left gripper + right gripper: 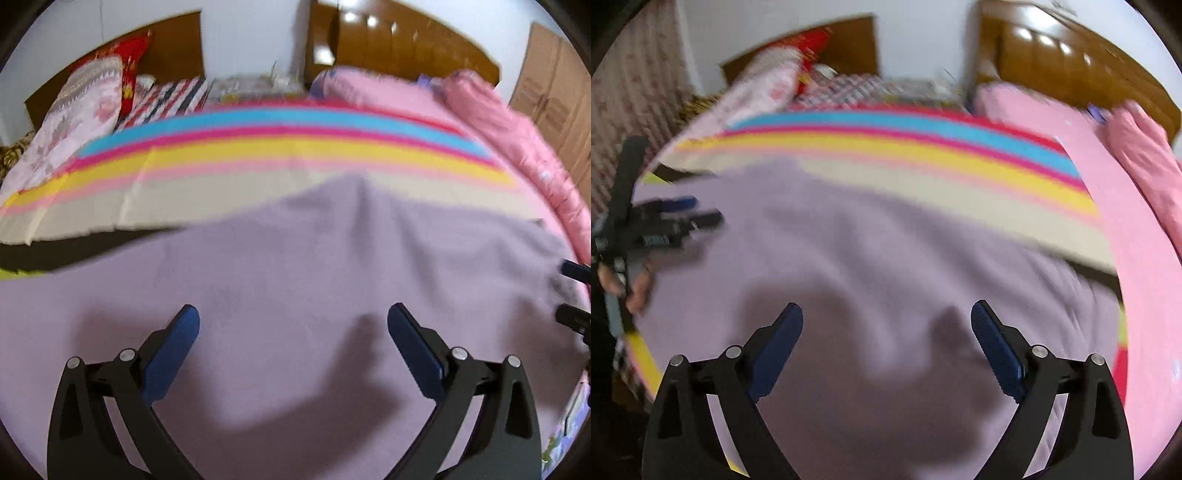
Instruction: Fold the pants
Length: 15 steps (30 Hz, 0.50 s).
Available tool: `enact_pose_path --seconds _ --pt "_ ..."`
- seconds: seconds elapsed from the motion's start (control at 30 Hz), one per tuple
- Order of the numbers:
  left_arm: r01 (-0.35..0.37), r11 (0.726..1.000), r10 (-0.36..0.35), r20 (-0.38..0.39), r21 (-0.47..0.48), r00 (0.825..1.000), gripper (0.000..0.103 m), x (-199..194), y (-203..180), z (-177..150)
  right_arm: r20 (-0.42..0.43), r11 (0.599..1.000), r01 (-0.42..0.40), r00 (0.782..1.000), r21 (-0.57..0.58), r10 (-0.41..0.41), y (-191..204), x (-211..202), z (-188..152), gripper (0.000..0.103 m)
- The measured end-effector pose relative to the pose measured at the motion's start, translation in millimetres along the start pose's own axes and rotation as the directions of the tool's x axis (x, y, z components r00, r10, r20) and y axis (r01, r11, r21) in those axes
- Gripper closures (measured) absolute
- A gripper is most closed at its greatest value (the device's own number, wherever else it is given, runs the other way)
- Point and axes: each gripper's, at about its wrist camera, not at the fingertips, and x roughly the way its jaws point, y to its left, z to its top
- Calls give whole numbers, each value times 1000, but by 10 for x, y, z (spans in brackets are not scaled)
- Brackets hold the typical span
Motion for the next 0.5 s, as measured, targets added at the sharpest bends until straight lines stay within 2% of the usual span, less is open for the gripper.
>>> enact_pose_path --seconds 0.03,0.07,0.1,0.13,0.17,0.2,0.23,0.27,0.33,0.37,0.4,0.43,0.47,0.5 --pt "10 1000 -10 9 2 1000 2 -19 -2 22 -15 999 -17 1000 30 18 -65 30 -79 14" --pt "24 1000 -24 7 -16 1000 2 -13 30 43 30 998 -48 998 34 47 -106 8 -128 14" --pt "27 999 -27 5 -28 1000 2 -22 49 52 36 998 -44 998 38 42 -117 -20 -164 14" --pt "23 999 -22 9 -46 1000 2 -63 92 46 48 999 -9 999 46 7 -101 -48 -149 14" --pt "16 998 -14 19 -62 1000 2 -113 146 30 71 995 73 994 63 -78 -81 -107 -131 14" --pt "30 997 -26 61 -76 998 2 -256 223 -18 84 990 121 988 74 -127 -49 -150 -108 14" --pt "59 995 -50 104 -82 993 2 -419 293 -71 113 989 125 985 76 -133 14 -239 -84 14" --pt "71 994 -59 133 -87 989 2 -528 358 -122 141 995 73 987 71 -83 78 -327 -103 14" --pt "59 993 -45 140 -103 989 2 -569 554 -186 160 998 -46 986 42 39 227 -378 -83 14" --pt "53 992 -38 132 -112 991 2 -555 616 -212 139 995 -99 985 3 98 325 -297 -85 11" --pt "45 989 -31 104 -141 994 2 -473 723 -253 99 996 -92 991 -3 92 369 -198 -93 11" --pt "51 982 -41 59 -184 997 2 -366 868 -290 39 999 -44 998 -5 44 400 -38 -102 11" --pt "86 973 -78 49 -216 996 3 -338 974 -315 -33 1000 14 999 -1 -14 413 145 -111 8" --pt "150 961 -128 108 -232 986 3 -475 1081 -355 -17 999 34 999 6 -34 434 193 -111 7"
